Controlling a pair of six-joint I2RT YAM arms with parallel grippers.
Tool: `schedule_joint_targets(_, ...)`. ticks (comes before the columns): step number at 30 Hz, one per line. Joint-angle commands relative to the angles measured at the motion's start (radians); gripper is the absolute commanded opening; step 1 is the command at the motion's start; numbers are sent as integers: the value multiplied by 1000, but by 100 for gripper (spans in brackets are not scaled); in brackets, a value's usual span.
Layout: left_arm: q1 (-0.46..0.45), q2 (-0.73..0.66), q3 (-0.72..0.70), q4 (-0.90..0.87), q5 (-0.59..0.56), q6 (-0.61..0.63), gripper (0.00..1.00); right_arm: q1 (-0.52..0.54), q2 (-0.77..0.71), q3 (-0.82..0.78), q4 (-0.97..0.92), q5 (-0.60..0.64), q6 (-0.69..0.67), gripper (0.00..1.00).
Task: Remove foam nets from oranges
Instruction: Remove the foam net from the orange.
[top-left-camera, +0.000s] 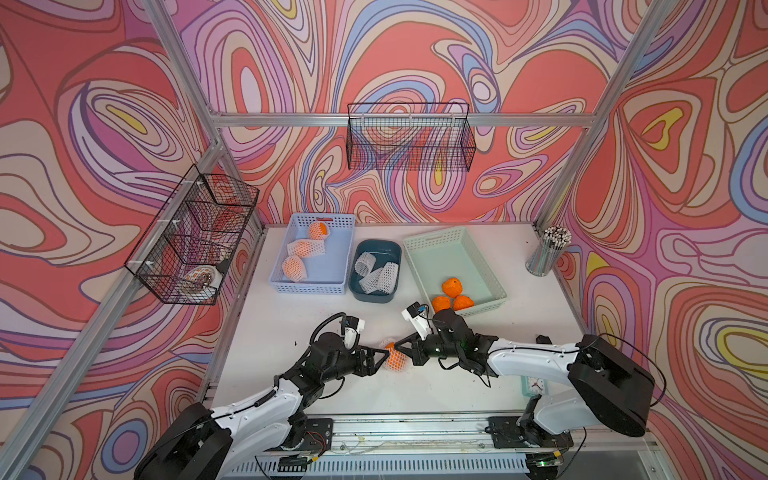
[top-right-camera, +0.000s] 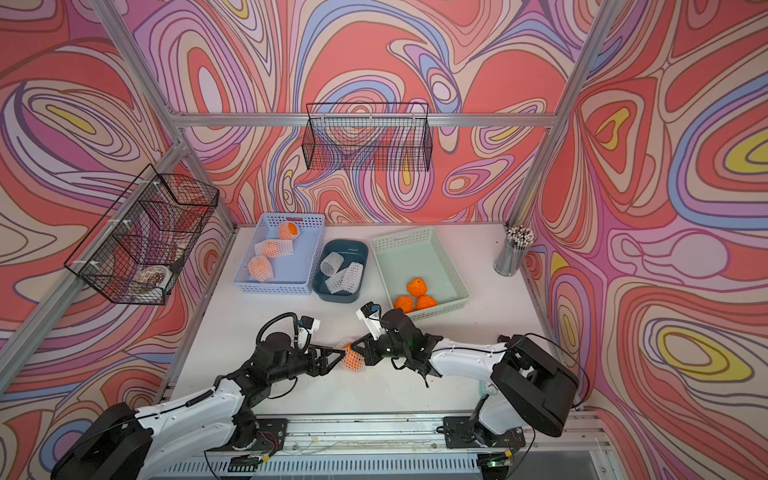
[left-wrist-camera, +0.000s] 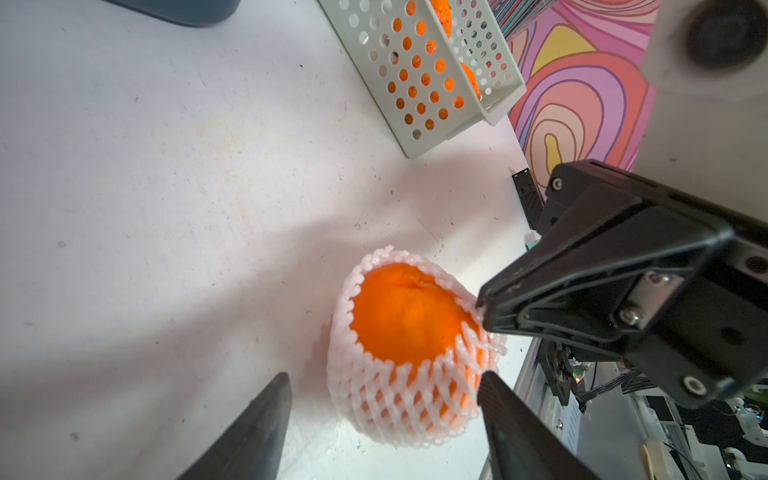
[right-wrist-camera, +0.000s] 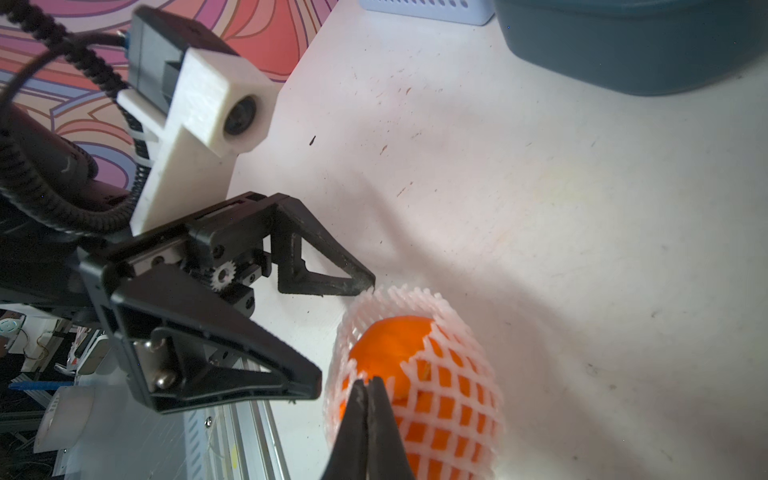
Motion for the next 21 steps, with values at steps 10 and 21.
schedule_joint_targets(10, -32, 71, 38, 102, -8, 68, 69, 6, -24, -19, -21, 19, -10, 0)
schedule_joint_targets(21, -40, 158, 56, 155, 13, 85, 52, 6, -20, -18, -29, 24, -12, 0)
